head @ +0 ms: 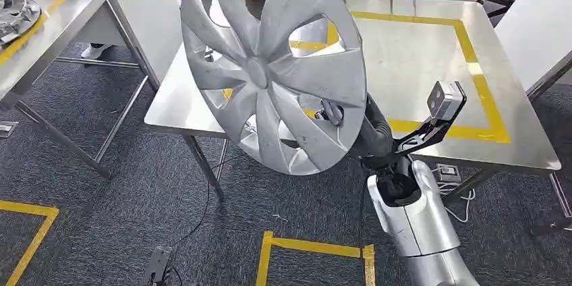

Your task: Take the parts from the cabinet and place them on the table.

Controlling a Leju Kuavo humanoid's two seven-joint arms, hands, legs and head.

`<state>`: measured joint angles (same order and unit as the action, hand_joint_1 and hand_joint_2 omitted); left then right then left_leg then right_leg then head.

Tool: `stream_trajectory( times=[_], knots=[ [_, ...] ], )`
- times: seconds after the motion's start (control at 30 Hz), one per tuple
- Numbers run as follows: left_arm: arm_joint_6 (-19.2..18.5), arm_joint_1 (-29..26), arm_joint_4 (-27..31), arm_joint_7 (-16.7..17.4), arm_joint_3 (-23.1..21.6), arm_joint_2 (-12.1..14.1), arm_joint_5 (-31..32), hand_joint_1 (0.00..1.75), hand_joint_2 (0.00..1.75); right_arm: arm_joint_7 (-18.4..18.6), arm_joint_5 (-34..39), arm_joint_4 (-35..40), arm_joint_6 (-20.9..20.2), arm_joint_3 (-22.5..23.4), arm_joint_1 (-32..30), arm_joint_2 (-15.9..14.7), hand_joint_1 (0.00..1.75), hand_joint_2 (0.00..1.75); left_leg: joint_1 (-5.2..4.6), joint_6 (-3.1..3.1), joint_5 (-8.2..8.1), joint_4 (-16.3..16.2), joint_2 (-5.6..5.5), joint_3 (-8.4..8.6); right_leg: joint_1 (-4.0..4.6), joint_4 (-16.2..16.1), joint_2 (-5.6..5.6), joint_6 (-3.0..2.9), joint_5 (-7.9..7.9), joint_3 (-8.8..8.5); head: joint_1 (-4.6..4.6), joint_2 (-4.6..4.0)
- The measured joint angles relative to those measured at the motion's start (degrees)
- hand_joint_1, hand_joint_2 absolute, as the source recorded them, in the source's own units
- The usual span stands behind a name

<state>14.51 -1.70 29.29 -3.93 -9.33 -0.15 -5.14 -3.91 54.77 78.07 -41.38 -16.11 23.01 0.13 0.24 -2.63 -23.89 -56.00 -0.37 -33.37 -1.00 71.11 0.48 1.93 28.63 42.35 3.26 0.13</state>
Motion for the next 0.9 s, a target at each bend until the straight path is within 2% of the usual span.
stream_trajectory(
  times=[0.07, 0.1, 0.17, 0.23, 0.27, 0.3, 0.33, 0.4, 0.43, 0.47, 0.5, 0.53, 0.57, 0.6, 0.63, 0.73, 0.77, 0.8, 0.83, 0.9],
  knots=[
    [0.00, 0.03, 0.00, 0.00, 0.04, -0.13, 0.00, 0.00, 1.75, 0.00, 0.00, 0.00, 0.00, 0.00, 0.08, -0.07, 1.75, 1.75, 0.12, 0.58, -0.95, -0.87, -0.10, 0.34, -0.51, -11.35, -0.39, 1.39, -4.84, -5.18, -0.02, 0.00],
    [0.00, 0.05, 0.00, 0.00, 0.09, -0.09, 0.02, 0.00, 1.75, -0.02, 0.00, -0.02, 0.00, 0.00, 0.10, -0.07, 1.75, 1.75, -0.10, 1.07, -1.46, -1.43, -0.09, 0.11, -0.46, -13.28, -0.80, 0.87, -5.25, -6.06, -0.02, 0.00],
    [0.00, 0.03, -0.02, 0.04, 0.15, -0.09, 0.11, 0.00, 1.75, -0.09, -0.02, 0.00, -0.04, 0.00, 0.08, -0.07, 1.75, 1.75, -0.32, 1.59, -1.89, -1.75, -0.08, -0.07, -0.15, -13.26, -0.43, -0.53, -5.13, -6.35, 0.02, 0.00],
    [-0.02, 0.01, -0.07, 0.04, 0.15, -0.13, 0.11, 0.00, 1.75, -0.07, -0.07, 0.00, -0.04, 0.00, 0.09, -0.07, 1.75, 1.75, -0.06, 2.01, -2.11, -1.67, 0.02, 0.11, 0.09, -13.33, -0.31, -1.25, -4.96, -6.34, 0.02, 0.00],
    [-0.02, 0.08, -0.06, 0.04, 0.18, 0.04, 0.13, 0.00, 1.75, -0.09, -0.02, 0.02, -0.04, 0.00, 0.09, -0.02, 1.75, 1.75, 0.12, 2.33, -2.57, -2.00, 0.04, -0.24, -0.61, -13.55, -0.25, -1.67, -5.01, -6.71, 0.04, 0.00],
    [-0.02, 0.10, -0.07, 0.04, 0.15, -0.04, 0.22, 0.00, 1.75, -0.11, -0.02, 0.02, -0.04, 0.02, 0.13, -0.02, 1.75, 1.75, 0.19, 2.73, -3.48, -3.64, 0.10, -0.80, -0.55, -13.56, -0.21, -2.07, -4.84, -6.97, 0.13, 0.00],
    [-0.02, 0.14, -0.07, 0.04, 0.15, -0.09, 0.33, 0.00, 1.75, -0.11, -0.02, 0.02, -0.04, 0.02, 0.14, 0.04, 1.75, 1.75, 0.36, 3.06, -5.22, -7.11, 0.16, -2.45, -0.52, -13.56, -0.20, -2.33, -4.67, -7.14, 0.24, 0.00],
    [-0.02, 0.08, -0.09, 0.04, 0.17, -0.04, 0.46, 0.00, 1.75, -0.15, -0.02, 0.02, -0.04, 0.02, 0.11, 0.11, 1.75, 1.75, 0.56, 3.54, -8.93, -16.93, 0.27, -7.85, -0.34, -13.52, -0.18, -2.65, -4.44, -7.33, 0.17, 0.00],
    [-0.04, 0.06, -0.15, 0.04, 0.17, -0.04, 0.46, 0.00, 1.75, -0.15, -0.04, 0.00, -0.04, 0.02, 0.06, 0.11, 1.75, 1.75, 0.56, 3.58, -9.32, -20.00, 0.27, -9.94, -0.24, -13.52, -0.12, -2.75, -4.34, -7.43, 0.20, 0.00],
    [-0.04, 0.06, -0.20, 0.04, 0.17, -0.04, 0.46, 0.00, 1.75, -0.15, -0.04, 0.00, -0.04, 0.00, 0.04, 0.11, 1.75, 1.75, 0.55, 3.47, -8.26, -20.05, 0.27, -10.59, -0.17, -13.52, -0.03, -2.81, -4.21, -7.59, 0.22, 0.00],
    [-0.04, 0.07, -0.22, 0.04, 0.17, -0.04, 0.46, 0.00, 1.75, -0.15, -0.07, 0.00, -0.04, -0.02, 0.04, 0.11, 1.75, 1.75, 0.55, 3.28, -6.09, -17.49, 0.27, -9.85, -0.10, -13.52, 0.10, -2.75, -4.07, -7.83, 0.20, 0.00],
    [-0.07, 0.08, -0.22, 0.04, 0.20, -0.04, 0.46, 0.00, 1.75, -0.15, -0.04, 0.00, -0.04, -0.02, 0.06, 0.13, 1.75, 1.75, 0.50, 2.89, -3.08, -12.59, 0.27, -7.78, 0.00, -13.53, 0.20, -2.67, -3.84, -8.21, 0.20, 0.00],
    [-0.09, 0.08, -0.22, 0.04, 0.20, 0.00, 0.46, 0.00, 1.75, -0.15, -0.04, 0.02, -0.07, -0.02, 0.09, 0.20, 1.75, 1.75, 0.35, 2.28, 0.03, -6.61, 0.25, -4.92, 0.14, -13.57, 0.27, -2.62, -3.61, -8.69, 0.20, 0.00],
    [-0.09, 0.11, -0.22, 0.04, 0.22, 0.22, 0.48, 0.00, 1.75, -0.15, -0.04, 0.00, -0.04, -0.02, 0.11, 0.26, 1.75, 1.75, 0.10, 1.60, 0.96, -2.75, 0.25, -3.12, 0.04, -13.65, 0.28, -2.57, -3.46, -8.88, 0.13, 0.00],
    [-0.13, 0.22, -0.24, 0.04, 0.22, 0.17, 0.50, 0.00, 1.75, -0.15, -0.04, 0.02, -0.04, -0.02, 0.21, 0.28, 1.75, 1.75, -0.23, 1.39, 0.16, -2.13, 0.38, -2.62, 0.67, -13.58, 0.38, -2.28, -3.30, -8.76, 0.07, 0.00],
    [-0.11, 0.28, -0.28, 0.07, 0.33, 0.24, 0.50, 0.00, 1.75, -0.15, -0.07, 0.02, -0.07, -0.02, 0.19, 0.37, 1.75, 1.75, -0.57, 0.85, -0.04, -2.04, 0.29, -2.70, 0.24, -14.02, 0.35, -1.36, -3.19, -8.88, 0.15, 0.00],
    [-0.11, 0.34, -0.26, 0.07, 0.33, 0.24, 0.50, 0.00, 1.75, -0.15, -0.04, 0.11, -0.09, -0.02, 0.18, 0.42, 1.75, 1.75, -0.09, 0.40, 0.53, -0.76, 0.33, -1.42, 0.57, -13.99, 0.27, -1.04, -2.99, -8.94, 0.18, 0.00],
    [-0.13, 0.35, -0.28, 0.04, 0.35, 0.18, 0.52, 0.00, 1.75, -0.15, -0.06, 0.11, -0.11, -0.02, 0.18, 0.35, 1.75, 1.75, 0.00, 0.21, 0.77, -0.10, 0.29, -0.91, 0.44, -12.62, 0.07, -1.16, -2.34, -8.36, -0.02, 0.00],
    [-0.13, 0.47, -0.28, 0.04, 0.37, 0.20, 0.52, 0.00, 1.75, -0.15, -0.04, 0.09, -0.13, -0.02, 0.39, 0.35, 1.75, 1.75, 0.06, -0.07, 0.87, 0.07, 0.28, -0.70, 0.35, -9.39, 0.07, -1.53, -0.90, -6.84, -0.04, 0.00],
    [-0.26, 0.51, -0.35, 0.07, 0.37, 0.11, 0.52, 0.00, 1.75, -0.15, 0.02, 0.09, -0.13, 0.00, 0.40, 0.28, 1.75, 1.75, -0.02, -0.24, 0.70, 0.05, 0.25, -0.68, 0.28, 0.35, 0.07, -1.83, 2.53, -1.51, -0.02, 0.00]
  ],
)
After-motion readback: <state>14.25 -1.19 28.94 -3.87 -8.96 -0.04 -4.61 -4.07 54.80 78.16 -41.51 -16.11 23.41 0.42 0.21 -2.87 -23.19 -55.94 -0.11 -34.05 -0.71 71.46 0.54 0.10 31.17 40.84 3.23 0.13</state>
